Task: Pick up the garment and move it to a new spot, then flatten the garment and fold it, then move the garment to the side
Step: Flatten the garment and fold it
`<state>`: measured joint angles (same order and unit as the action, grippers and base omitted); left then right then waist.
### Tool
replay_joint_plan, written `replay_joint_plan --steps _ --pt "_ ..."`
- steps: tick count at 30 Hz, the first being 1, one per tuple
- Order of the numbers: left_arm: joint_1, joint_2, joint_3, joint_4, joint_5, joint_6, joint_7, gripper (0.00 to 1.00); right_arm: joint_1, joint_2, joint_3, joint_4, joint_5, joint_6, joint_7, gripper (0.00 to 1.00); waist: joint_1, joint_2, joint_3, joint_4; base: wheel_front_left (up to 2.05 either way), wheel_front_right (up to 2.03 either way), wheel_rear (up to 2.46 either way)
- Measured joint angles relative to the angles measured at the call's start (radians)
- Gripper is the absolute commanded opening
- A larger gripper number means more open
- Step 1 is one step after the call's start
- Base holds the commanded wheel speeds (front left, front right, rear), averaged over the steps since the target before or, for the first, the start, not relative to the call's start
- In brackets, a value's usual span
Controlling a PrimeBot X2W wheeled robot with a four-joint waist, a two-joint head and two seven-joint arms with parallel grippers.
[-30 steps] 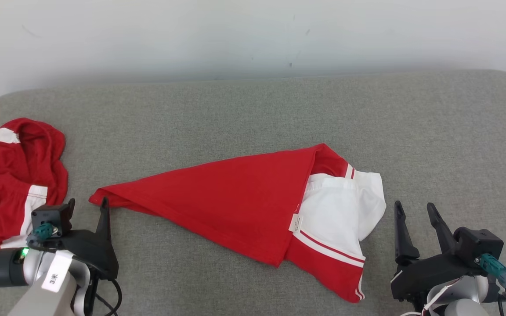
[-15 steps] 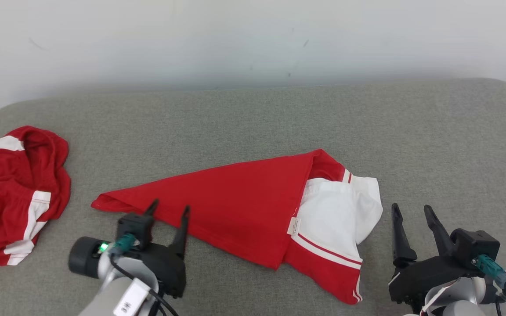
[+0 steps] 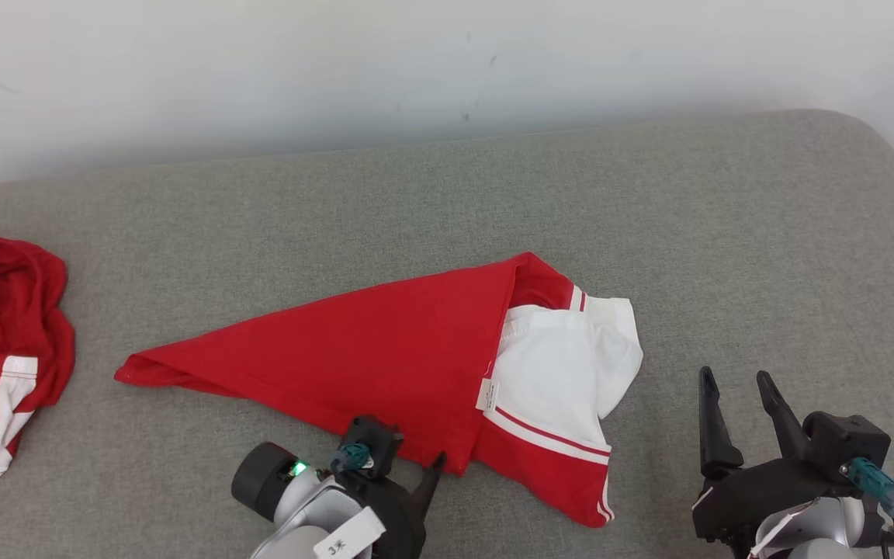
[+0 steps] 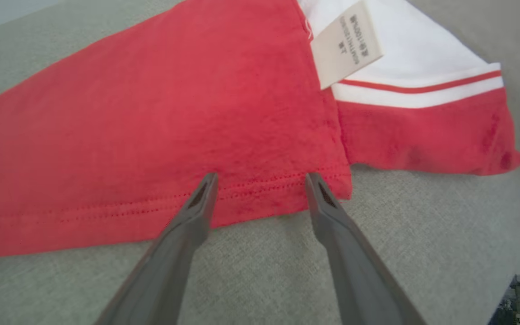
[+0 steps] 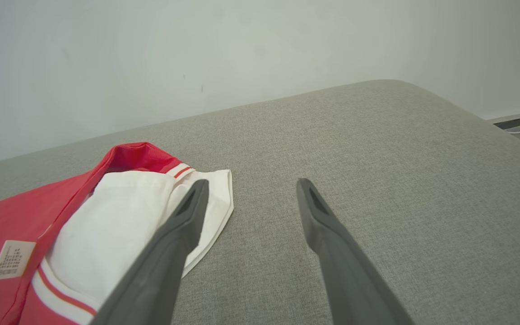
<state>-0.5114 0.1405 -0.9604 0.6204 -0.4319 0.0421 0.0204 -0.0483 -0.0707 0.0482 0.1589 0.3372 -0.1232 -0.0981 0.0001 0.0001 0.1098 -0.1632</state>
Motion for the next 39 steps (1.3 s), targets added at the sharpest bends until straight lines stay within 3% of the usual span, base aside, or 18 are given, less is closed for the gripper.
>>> replay_joint_plan --steps 16,26,28,29,30,39 --pt "-0.006 -0.015 -0.027 -0.09 -0.013 -0.022 0.166 1.0 -0.001 0.005 0.002 0.0 0.0 0.0 -0.004 1.0 0.0 -0.0001 0.017 0.01 0.0 0.0 0.0" --pt "-0.031 -0.02 -0.03 -0.114 -0.007 0.007 0.214 1.0 -0.007 0.008 0.009 0.002 0.003 0.0 -0.008 1.0 0.0 0.0 0.039 -0.003 0.0 0.0 0.0" --pt "-0.031 -0.02 -0.032 -0.115 -0.007 0.011 0.219 0.41 -0.007 0.008 0.009 0.002 0.005 0.0 -0.009 1.0 0.0 0.0 0.042 -0.006 0.0 0.0 0.0" --pt "-0.031 -0.019 -0.033 -0.116 -0.006 0.011 0.224 0.06 -0.007 0.008 0.009 0.002 0.005 0.0 -0.009 1.0 0.0 0.0 0.043 -0.006 0.0 0.0 0.0" --pt "-0.031 -0.019 -0.033 -0.116 -0.006 0.011 0.224 0.0 -0.007 0.008 0.009 0.002 0.005 0.0 -0.009 1.0 0.0 0.0 0.043 -0.006 0.0 0.0 0.0" --pt "-0.031 -0.01 -0.029 -0.123 0.001 0.02 0.236 0.0 -0.019 0.009 0.007 0.01 0.005 0.0 -0.014 1.0 0.0 0.0 0.048 -0.007 0.0 0.0 0.0"
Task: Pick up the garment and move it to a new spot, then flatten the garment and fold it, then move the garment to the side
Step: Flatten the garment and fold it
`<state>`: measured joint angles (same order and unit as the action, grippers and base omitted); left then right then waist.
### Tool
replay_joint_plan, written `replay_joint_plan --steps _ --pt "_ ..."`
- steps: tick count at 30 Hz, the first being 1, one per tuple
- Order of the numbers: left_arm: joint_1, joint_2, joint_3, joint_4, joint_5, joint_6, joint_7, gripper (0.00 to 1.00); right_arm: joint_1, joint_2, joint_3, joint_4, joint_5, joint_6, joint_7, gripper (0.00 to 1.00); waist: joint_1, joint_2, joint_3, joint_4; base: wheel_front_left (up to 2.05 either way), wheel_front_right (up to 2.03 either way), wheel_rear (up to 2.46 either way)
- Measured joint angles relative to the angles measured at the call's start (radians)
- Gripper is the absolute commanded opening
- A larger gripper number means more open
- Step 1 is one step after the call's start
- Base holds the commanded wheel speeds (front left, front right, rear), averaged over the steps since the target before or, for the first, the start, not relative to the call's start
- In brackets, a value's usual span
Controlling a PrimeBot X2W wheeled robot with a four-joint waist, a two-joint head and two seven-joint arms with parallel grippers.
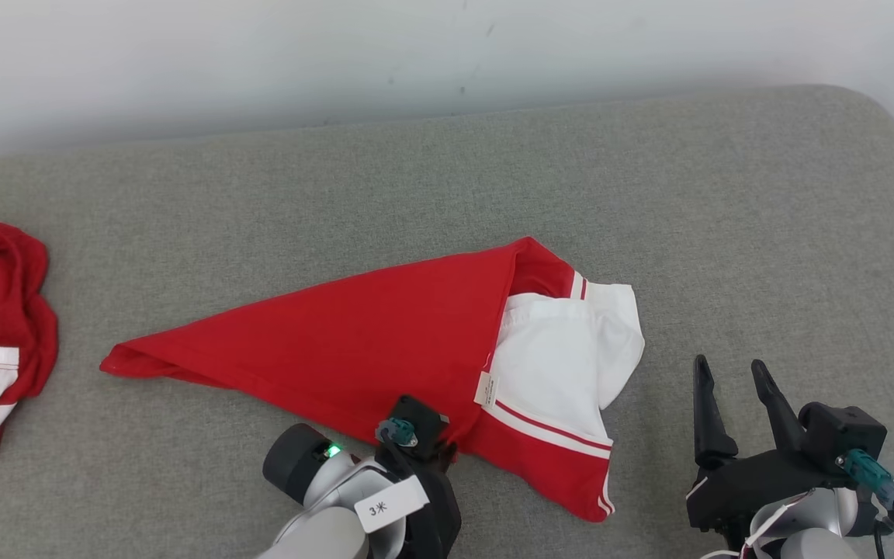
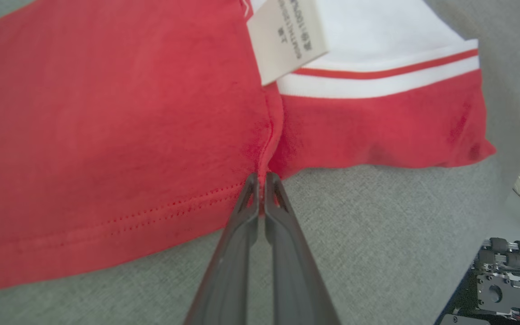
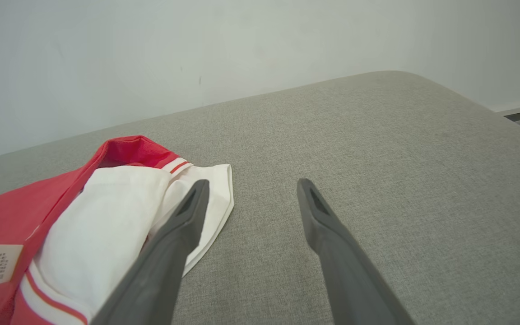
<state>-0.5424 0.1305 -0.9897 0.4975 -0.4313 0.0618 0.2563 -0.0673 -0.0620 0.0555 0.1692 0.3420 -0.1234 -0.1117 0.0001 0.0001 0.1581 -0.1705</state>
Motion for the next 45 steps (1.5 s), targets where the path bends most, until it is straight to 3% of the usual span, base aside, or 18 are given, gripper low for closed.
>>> replay_joint_plan --steps 17,29,38,45 --pt "-0.173 0.077 0.187 -0.053 0.0 0.04 -0.098 0.0 -0.005 0.001 0.022 0.023 0.0 0.0 -0.003 1.0 -0.0001 0.0 -0.041 0.01 0.0 0.0 0.0" --pt "-0.366 0.115 0.233 0.062 0.052 0.042 -0.127 0.0 -0.013 0.002 0.046 0.023 0.0 0.006 -0.002 1.0 -0.0001 0.0 -0.022 -0.035 0.0 0.0 0.0" --pt "-0.52 0.163 0.24 0.172 0.108 0.017 -0.145 0.0 -0.046 0.004 0.072 0.025 0.0 0.01 -0.002 1.0 0.0 0.0 0.012 -0.078 0.0 0.0 0.0" --pt "-0.586 0.206 0.259 0.272 0.156 0.036 -0.157 0.0 -0.076 0.007 0.101 0.03 0.001 0.018 -0.002 1.0 0.0 0.0 0.051 -0.117 0.0 0.0 0.0"
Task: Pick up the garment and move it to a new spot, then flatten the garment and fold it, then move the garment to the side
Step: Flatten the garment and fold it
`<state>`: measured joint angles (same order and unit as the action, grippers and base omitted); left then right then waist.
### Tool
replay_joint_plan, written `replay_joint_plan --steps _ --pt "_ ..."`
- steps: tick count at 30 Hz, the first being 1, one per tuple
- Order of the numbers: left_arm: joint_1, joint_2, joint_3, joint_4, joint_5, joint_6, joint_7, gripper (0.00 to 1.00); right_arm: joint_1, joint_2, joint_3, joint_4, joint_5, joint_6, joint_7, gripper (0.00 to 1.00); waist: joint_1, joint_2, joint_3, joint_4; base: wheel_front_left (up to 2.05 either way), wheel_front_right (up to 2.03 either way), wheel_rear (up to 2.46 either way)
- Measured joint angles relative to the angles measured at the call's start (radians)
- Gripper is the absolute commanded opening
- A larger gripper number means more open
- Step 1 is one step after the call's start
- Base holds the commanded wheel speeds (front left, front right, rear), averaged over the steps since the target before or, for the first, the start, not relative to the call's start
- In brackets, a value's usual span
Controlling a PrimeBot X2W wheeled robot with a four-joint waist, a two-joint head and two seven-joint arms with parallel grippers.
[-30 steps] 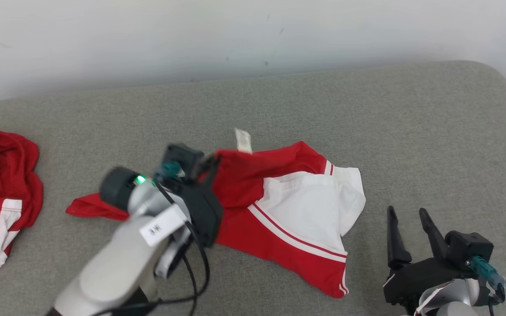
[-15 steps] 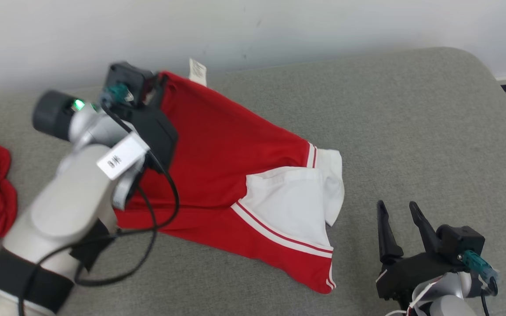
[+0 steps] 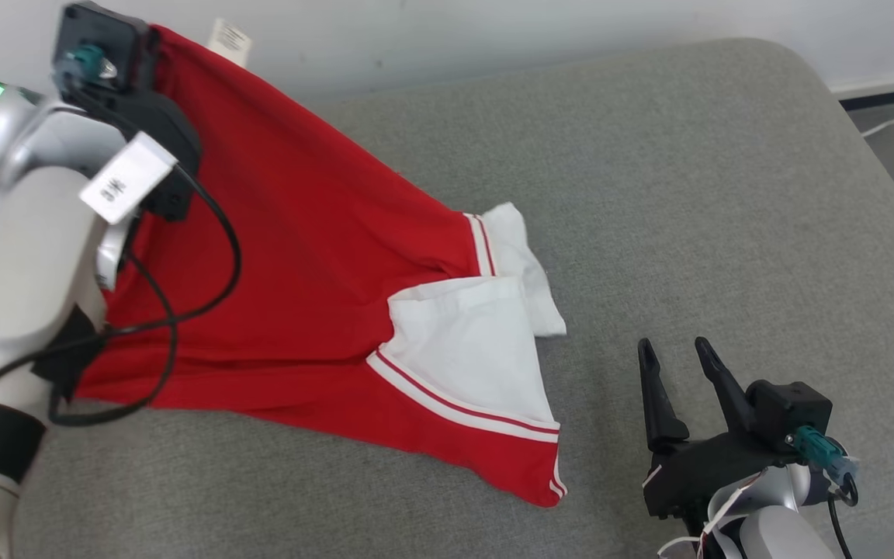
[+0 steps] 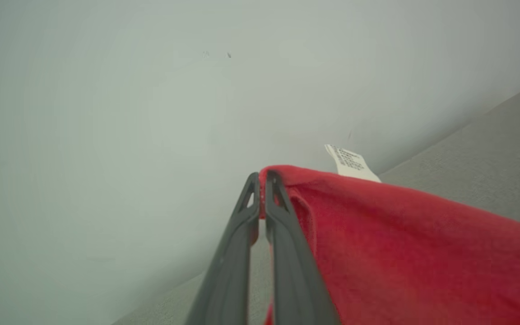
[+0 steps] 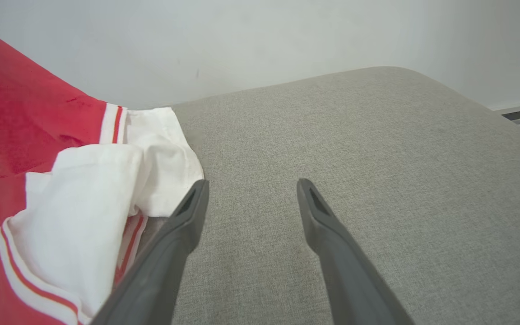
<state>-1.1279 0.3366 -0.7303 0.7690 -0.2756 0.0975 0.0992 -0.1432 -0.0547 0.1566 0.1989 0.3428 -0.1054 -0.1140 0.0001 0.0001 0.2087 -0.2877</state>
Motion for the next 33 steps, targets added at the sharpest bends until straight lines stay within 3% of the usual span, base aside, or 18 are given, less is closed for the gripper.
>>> replay_joint_plan --steps 13,14,16,33 --pt "-0.091 0.044 0.038 0.131 0.065 0.023 -0.022 0.0 -0.037 0.002 0.039 0.022 0.003 0.0 -0.005 1.0 0.0001 0.0 0.065 -0.036 0.0 0.0 0.0" --pt "-0.091 0.043 0.035 0.144 0.066 0.025 -0.021 0.16 -0.04 0.002 0.043 0.023 0.005 0.0 -0.007 1.0 0.0 0.0 0.067 -0.037 0.0 0.0 0.0" --pt "-0.09 0.038 0.03 0.163 0.066 0.025 -0.021 1.0 -0.043 0.002 0.044 0.025 0.008 0.0 -0.009 1.0 0.0 0.0001 0.071 -0.037 0.0 0.0 0.0" --pt "-0.041 -0.073 0.061 0.248 0.0 0.003 -0.176 1.0 -0.054 -0.019 -0.002 0.065 0.018 0.0 -0.041 1.0 0.0 0.0 0.043 0.029 0.0 0.0 0.0"
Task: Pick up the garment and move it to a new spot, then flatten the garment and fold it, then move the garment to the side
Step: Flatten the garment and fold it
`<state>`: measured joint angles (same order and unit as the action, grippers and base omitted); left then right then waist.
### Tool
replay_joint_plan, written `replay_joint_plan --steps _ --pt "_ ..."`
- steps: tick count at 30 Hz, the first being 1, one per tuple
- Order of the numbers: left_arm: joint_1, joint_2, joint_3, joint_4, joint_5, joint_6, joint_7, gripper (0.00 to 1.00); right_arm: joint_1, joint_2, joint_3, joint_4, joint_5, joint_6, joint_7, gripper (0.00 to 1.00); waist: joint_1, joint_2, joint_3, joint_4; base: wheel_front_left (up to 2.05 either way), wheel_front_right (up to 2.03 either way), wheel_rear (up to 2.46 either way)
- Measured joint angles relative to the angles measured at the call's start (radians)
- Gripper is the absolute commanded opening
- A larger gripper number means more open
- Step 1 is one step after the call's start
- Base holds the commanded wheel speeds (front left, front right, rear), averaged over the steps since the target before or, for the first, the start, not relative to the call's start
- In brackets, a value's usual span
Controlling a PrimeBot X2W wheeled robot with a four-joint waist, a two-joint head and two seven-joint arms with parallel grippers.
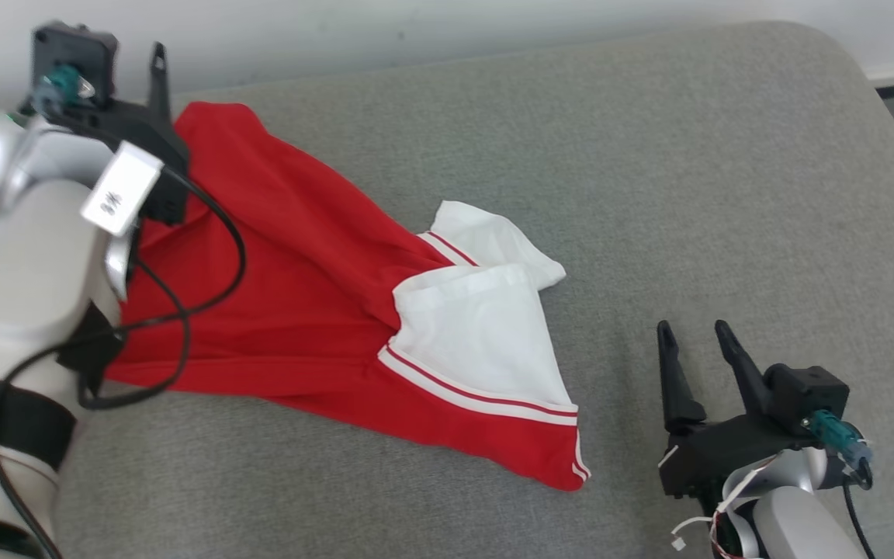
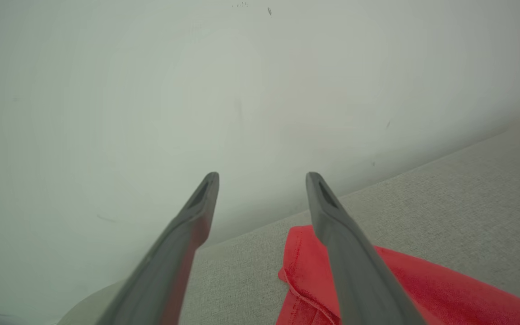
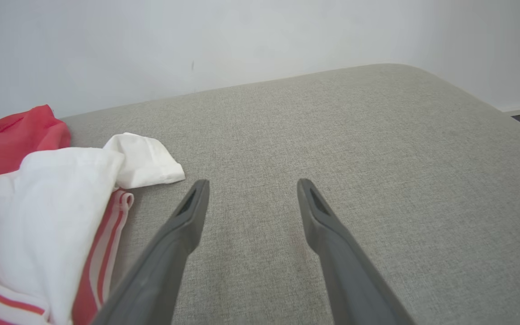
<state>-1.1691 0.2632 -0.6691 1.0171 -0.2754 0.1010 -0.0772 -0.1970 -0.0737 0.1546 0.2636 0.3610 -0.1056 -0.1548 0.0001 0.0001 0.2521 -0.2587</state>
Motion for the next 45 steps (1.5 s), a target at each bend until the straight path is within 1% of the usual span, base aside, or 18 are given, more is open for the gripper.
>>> replay_joint_plan --steps 1,2,4,9,14,20,21,24,27,31,32,35,38,39,42,45 --pt "0.026 -0.022 0.01 -0.003 -0.013 0.0 -0.025 1.0 0.001 -0.011 -0.011 0.001 0.0 0.0 -0.004 1.0 -0.0001 0.0 -0.011 0.015 0.0 0.0 0.0" --pt "0.026 -0.022 0.01 -0.003 -0.013 0.0 -0.025 1.0 0.001 -0.011 -0.011 0.001 0.0 0.0 -0.004 1.0 -0.0001 0.0 -0.011 0.015 0.0 0.0 0.0" --pt "0.061 -0.039 0.024 -0.019 -0.031 0.004 -0.058 1.0 0.003 -0.016 -0.026 0.001 0.01 0.0 -0.013 1.0 -0.0001 0.0 -0.023 0.031 0.0 0.0 0.0" --pt "0.165 -0.065 0.079 -0.083 -0.111 0.003 -0.151 1.0 0.014 -0.029 -0.055 -0.004 0.022 0.0 -0.025 1.0 -0.0002 -0.0002 -0.064 0.072 0.0 0.0 0.0" --pt "0.3 -0.079 0.117 -0.167 -0.173 -0.004 -0.17 1.0 0.049 -0.053 -0.076 -0.014 0.027 -0.001 -0.041 1.0 -0.0002 -0.0002 -0.112 0.115 0.0 0.0 0.0" --pt "0.474 -0.072 0.131 -0.284 -0.188 0.006 -0.17 1.0 0.08 -0.085 -0.107 -0.05 0.026 -0.001 -0.049 1.0 -0.0002 -0.0002 -0.165 0.167 0.0 0.0 0.0" --pt "0.527 -0.068 0.142 -0.311 -0.195 0.014 -0.17 1.0 0.092 -0.091 -0.113 -0.051 0.024 -0.002 -0.049 1.0 -0.0003 -0.0002 -0.181 0.182 0.0 0.0 0.0" --pt "0.601 -0.059 0.139 -0.378 -0.191 0.014 -0.17 1.0 0.113 -0.1 -0.124 -0.06 0.021 -0.009 -0.049 1.0 -0.0003 -0.0002 -0.204 0.205 0.0 0.0 0.0" --pt "0.672 -0.036 0.145 -0.443 -0.187 0.018 -0.17 1.0 0.118 -0.101 -0.122 -0.067 0.006 -0.009 -0.048 1.0 -0.0002 -0.0003 -0.226 0.222 0.0 0.0 0.0" --pt "0.804 -0.003 0.166 -0.533 -0.187 0.022 -0.172 1.0 0.137 -0.098 -0.117 -0.077 0.005 -0.01 -0.043 1.0 -0.0003 -0.0002 -0.255 0.236 0.0 0.0 0.0" --pt "0.867 0.0 0.172 -0.577 -0.187 0.022 -0.172 1.0 0.155 -0.096 -0.119 -0.094 -0.001 -0.01 -0.04 1.0 -0.0004 -0.0003 -0.264 0.241 0.0 0.0 0.0" --pt "0.921 0.0 0.185 -0.639 -0.194 0.022 -0.172 1.0 0.192 -0.095 -0.136 -0.109 -0.002 -0.013 -0.043 1.0 -0.0002 -0.0002 -0.27 0.252 0.0 0.0 0.0" --pt "0.966 0.022 0.201 -0.706 -0.201 0.022 -0.172 1.0 0.208 -0.08 -0.14 -0.12 0.002 -0.013 -0.045 1.0 -0.0002 -0.0002 -0.277 0.259 0.0 0.0 0.0" --pt "1.017 0.035 0.205 -0.741 -0.206 0.023 -0.173 1.0 0.213 -0.069 -0.133 -0.133 0.002 -0.013 -0.045 1.0 -0.0003 -0.0002 -0.278 0.259 0.0 0.0 0.0" --pt "1.075 0.038 0.216 -0.777 -0.224 0.023 -0.173 1.0 0.214 -0.066 -0.13 -0.135 0.003 -0.013 -0.045 1.0 0.0 -0.0001 -0.275 0.257 0.0 0.0 0.0" --pt "1.106 0.034 0.253 -0.812 -0.237 0.023 -0.173 1.0 0.22 -0.066 -0.129 -0.137 0.007 -0.013 -0.045 1.0 -0.0001 -0.0001 -0.271 0.253 0.0 0.0 0.0"
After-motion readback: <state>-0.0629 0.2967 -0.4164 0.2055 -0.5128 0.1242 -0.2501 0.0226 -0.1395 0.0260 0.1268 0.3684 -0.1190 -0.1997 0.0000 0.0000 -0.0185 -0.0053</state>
